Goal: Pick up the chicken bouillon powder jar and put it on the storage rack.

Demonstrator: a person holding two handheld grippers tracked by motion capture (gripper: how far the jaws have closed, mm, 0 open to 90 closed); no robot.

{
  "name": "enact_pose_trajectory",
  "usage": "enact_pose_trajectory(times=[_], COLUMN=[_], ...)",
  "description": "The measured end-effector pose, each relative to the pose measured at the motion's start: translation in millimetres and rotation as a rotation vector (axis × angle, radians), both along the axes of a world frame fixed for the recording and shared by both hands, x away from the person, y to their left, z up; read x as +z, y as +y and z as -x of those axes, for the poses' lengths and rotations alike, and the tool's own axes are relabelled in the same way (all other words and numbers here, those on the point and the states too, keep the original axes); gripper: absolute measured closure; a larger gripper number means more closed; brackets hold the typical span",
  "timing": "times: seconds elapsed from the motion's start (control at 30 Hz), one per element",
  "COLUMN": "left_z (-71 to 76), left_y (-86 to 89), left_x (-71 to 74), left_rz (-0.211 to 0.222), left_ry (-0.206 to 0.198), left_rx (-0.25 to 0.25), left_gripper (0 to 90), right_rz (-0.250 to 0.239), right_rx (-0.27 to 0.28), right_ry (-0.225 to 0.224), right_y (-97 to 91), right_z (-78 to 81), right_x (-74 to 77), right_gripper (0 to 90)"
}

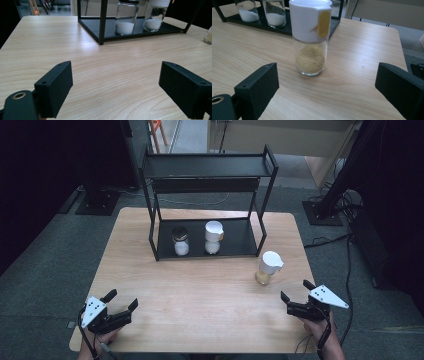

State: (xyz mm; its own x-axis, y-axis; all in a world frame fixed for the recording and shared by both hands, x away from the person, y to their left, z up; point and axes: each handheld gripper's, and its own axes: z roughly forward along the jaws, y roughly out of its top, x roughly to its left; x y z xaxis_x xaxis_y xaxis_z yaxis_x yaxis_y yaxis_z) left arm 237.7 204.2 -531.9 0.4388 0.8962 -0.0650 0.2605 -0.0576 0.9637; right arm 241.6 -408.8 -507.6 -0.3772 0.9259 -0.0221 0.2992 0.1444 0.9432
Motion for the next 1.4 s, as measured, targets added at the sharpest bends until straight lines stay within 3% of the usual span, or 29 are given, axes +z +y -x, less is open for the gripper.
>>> enact_pose_trajectory(times=[0.67, 1.1, 1.4], left_z=[0.1, 0.0, -0.1], left_y=[1.2, 1.3, 1.5], left_x=[0.0, 0.1, 0.1], left_rz=[0.012, 0.013, 0.014], left_ry=[0.000, 0.002, 0.002], left_rx=[0.001, -0.002, -0.002], left_gripper=[12.2, 12.2, 12.2], right_rz=[0.007, 0.011, 0.007], right_rx=[0.054, 0.065, 0.039], right_ry=[-0.001, 0.004, 0.012], right_y=[36.0, 52.5, 56.6], right_z=[-40.4, -62.1, -76.6], right_x=[14.6, 19.5, 20.8], right_gripper=[5.2, 6.5, 11.1])
